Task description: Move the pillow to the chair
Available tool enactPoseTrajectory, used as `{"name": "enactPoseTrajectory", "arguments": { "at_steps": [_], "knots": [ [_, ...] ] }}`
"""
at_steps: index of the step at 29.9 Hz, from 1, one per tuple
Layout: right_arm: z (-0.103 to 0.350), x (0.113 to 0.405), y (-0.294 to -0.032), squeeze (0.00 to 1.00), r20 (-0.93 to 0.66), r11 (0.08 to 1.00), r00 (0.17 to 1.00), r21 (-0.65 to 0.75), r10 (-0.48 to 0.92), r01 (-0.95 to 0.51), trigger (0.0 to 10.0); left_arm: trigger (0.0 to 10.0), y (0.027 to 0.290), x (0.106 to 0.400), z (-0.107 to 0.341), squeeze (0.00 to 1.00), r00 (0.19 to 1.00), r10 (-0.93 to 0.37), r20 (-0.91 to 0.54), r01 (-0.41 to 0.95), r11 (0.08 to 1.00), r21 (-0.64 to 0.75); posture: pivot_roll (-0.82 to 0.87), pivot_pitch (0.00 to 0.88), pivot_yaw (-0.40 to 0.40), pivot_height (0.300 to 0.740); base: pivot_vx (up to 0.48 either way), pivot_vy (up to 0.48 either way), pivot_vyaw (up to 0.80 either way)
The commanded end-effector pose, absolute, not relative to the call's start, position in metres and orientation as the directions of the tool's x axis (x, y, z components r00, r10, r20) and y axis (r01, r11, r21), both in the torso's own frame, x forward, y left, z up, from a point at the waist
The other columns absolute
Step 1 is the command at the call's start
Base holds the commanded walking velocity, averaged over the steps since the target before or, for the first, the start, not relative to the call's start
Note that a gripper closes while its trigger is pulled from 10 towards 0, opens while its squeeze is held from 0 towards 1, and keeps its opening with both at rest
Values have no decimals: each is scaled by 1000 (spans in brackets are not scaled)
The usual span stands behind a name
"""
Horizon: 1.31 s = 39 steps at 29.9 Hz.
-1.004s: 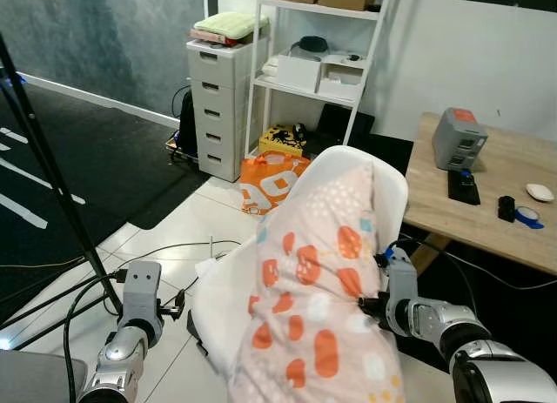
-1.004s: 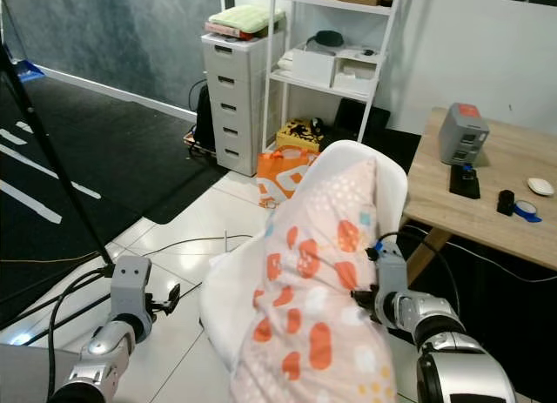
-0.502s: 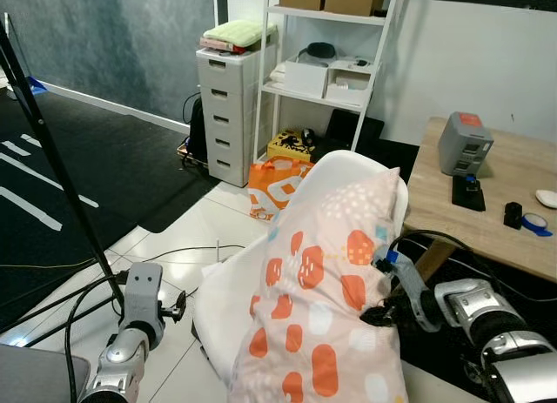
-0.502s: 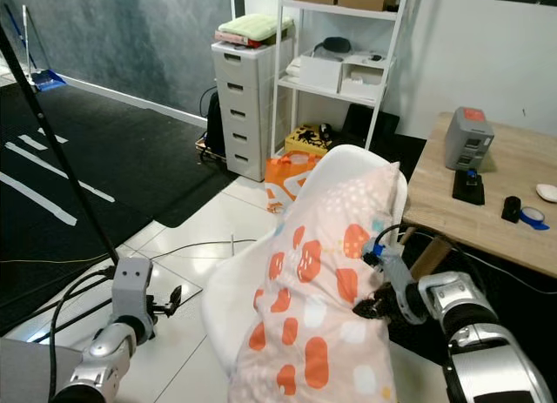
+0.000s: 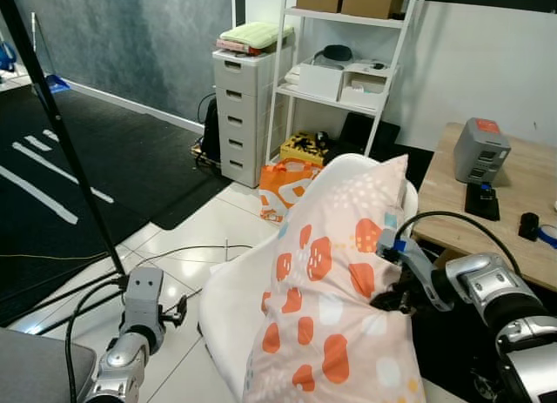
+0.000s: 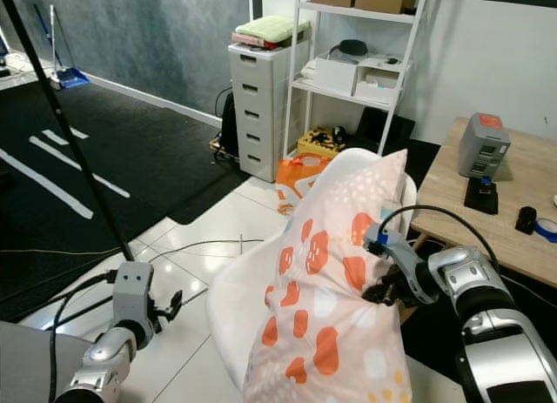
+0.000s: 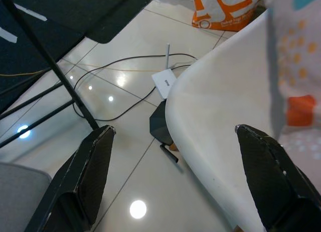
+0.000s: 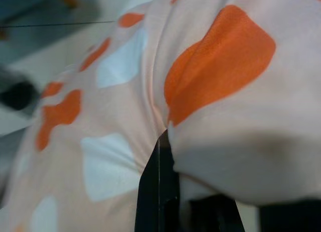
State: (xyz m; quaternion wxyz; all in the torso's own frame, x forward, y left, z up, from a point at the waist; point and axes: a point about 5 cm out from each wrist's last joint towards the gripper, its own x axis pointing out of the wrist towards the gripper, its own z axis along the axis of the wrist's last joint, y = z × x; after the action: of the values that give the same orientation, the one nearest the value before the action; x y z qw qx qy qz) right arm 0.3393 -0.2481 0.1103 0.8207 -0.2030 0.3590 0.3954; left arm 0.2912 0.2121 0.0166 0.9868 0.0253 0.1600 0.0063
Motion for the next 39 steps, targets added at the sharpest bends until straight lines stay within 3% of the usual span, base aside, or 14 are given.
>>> {"name": "enactPoseTrajectory", "arguments": {
  "at_steps": [1, 3, 8, 18, 36, 39],
  "knots": [
    [119, 350, -247, 0, -710, 648, 545, -163, 446, -743, 10000, 10000, 209, 292, 17, 0, 948, 13, -318, 4, 999, 52, -188, 0, -57, 740, 0, 0, 0],
    [116, 355, -245, 0, -668, 714, 637, -222, 384, -664, 10000, 10000, 210, 293, 18, 0, 949, 13, -316, 4, 999, 54, -186, 0, -57, 740, 0, 0, 0],
    [115, 360, -231, 0, -582, 781, 702, -172, 411, -600, 10000, 10000, 212, 294, 19, 0, 951, 20, -309, 0, 998, 64, -184, 0, -58, 740, 0, 0, 0],
    [100, 357, -213, 0, -570, 784, 687, -114, 451, -610, 10000, 10000, 219, 290, 20, 0, 953, 80, -293, -67, 996, 54, -183, 11, -62, 740, 0, -432, 0],
    [88, 350, -217, 0, -590, 804, 693, -120, 415, -583, 10000, 10000, 214, 292, 23, 0, 954, 75, -291, -62, 997, 55, -191, 16, -62, 740, 0, 0, 0],
    [85, 349, -215, 0, -596, 800, 688, -121, 415, -588, 10000, 10000, 215, 292, 22, 0, 947, 85, -308, -68, 996, 63, -191, 15, -62, 740, 0, 480, 0]
  ]
}}
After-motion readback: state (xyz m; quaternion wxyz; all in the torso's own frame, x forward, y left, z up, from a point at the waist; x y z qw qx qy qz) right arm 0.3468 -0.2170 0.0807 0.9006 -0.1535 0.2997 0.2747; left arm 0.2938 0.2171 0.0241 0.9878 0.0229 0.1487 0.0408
